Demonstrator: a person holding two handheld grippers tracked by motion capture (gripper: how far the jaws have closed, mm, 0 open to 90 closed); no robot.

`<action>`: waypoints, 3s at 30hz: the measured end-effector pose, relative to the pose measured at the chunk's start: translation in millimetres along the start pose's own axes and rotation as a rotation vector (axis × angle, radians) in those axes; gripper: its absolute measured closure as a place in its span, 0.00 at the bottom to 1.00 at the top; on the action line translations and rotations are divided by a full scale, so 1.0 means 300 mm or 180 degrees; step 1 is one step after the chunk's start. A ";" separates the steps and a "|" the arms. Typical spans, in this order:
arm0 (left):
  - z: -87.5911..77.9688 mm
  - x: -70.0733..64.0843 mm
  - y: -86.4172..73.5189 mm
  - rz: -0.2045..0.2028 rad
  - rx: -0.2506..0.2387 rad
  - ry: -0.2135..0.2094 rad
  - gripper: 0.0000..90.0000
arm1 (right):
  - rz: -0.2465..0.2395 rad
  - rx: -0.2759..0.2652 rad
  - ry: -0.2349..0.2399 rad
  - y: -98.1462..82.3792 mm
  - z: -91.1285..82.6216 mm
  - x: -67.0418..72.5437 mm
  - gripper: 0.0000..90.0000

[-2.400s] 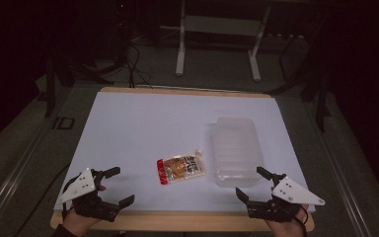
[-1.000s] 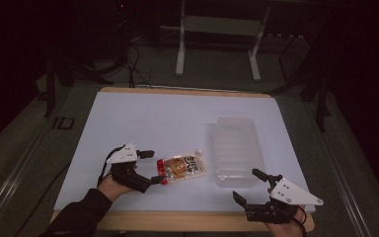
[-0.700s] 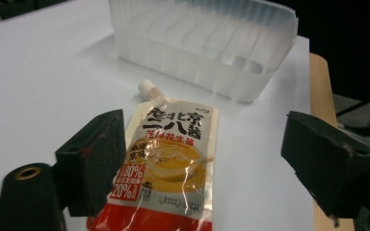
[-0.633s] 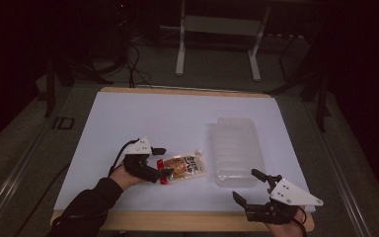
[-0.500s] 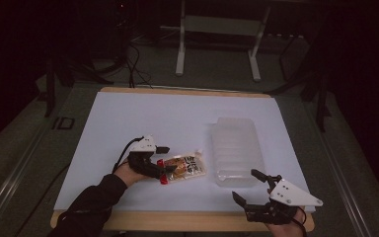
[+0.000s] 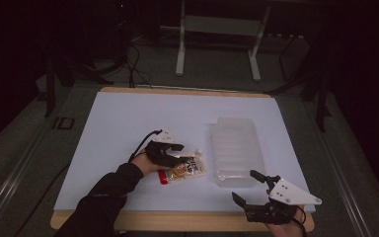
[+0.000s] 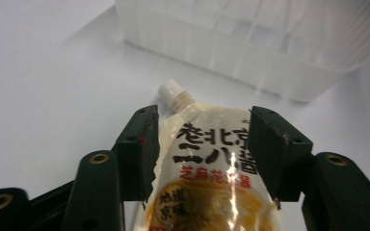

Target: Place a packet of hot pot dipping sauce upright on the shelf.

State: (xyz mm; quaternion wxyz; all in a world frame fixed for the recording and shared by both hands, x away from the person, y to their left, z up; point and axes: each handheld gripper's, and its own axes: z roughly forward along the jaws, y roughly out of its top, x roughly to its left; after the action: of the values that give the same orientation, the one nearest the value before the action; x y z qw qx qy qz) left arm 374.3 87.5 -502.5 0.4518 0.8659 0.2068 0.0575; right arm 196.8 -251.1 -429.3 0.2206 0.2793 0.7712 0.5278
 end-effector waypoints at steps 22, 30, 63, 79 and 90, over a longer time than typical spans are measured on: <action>0.145 0.076 0.007 -0.0076 0.0398 -0.0026 0.53 | 0.0035 0.0048 0.0030 -0.007 0.004 -0.002 0.18; 0.168 0.054 0.013 0.0053 0.0548 -0.0172 0.61 | 0.0025 0.0069 0.0033 -0.008 0.008 -0.002 0.18; 0.001 -0.007 0.042 -0.0132 0.0172 0.0116 1.00 | 0.0032 0.0095 0.0023 -0.003 0.010 0.001 0.18; -0.137 -0.048 0.087 -0.0244 -0.0337 0.0049 1.00 | 0.0039 0.0072 0.0014 0.002 0.007 -0.005 0.18; -0.192 -0.094 0.118 -0.0233 -0.0605 0.0110 1.00 | 0.0120 0.0002 0.0051 0.028 0.000 -0.050 0.24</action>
State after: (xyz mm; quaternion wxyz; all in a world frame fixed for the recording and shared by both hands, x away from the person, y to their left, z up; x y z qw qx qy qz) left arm 343.1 101.7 -437.7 0.5300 0.8099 0.2398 0.0753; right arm 209.6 -258.8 -420.8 0.2043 0.2896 0.7678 0.5338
